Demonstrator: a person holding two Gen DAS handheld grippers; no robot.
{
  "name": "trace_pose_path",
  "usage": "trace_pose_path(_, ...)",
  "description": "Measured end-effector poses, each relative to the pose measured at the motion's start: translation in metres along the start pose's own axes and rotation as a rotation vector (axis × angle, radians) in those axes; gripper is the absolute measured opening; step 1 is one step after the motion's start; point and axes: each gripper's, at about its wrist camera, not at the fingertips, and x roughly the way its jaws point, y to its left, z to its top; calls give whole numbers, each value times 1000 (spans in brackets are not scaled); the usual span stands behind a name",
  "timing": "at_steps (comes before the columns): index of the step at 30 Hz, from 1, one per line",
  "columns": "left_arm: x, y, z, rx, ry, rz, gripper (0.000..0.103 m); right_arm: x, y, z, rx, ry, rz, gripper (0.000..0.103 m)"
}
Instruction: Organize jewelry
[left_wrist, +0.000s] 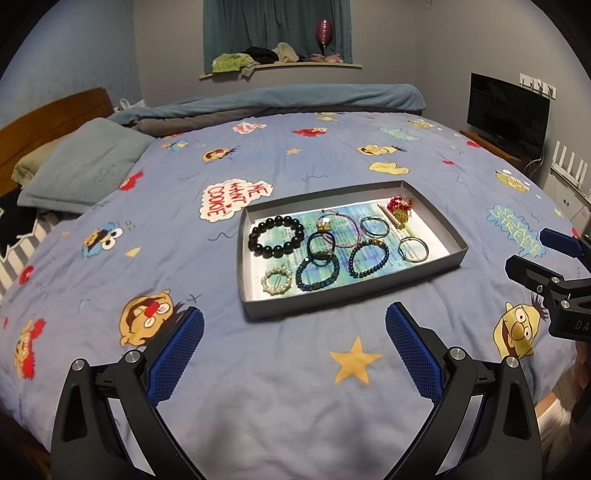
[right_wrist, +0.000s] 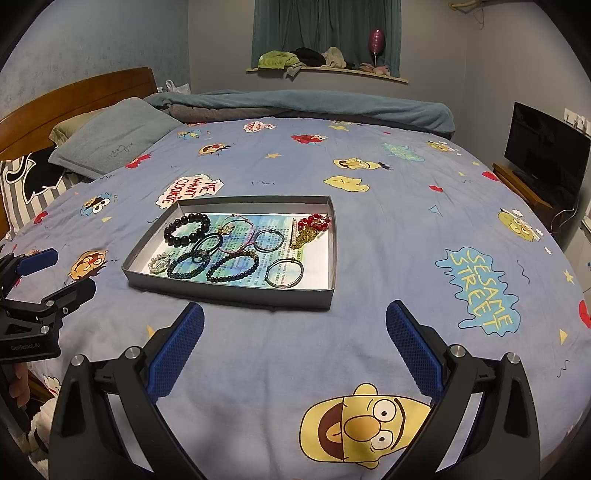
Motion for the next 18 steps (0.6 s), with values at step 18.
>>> trace_pose_path(18, 1, 0, 0, 1, 1, 1, 98, 1, -2, -2, 1, 1, -3, 97)
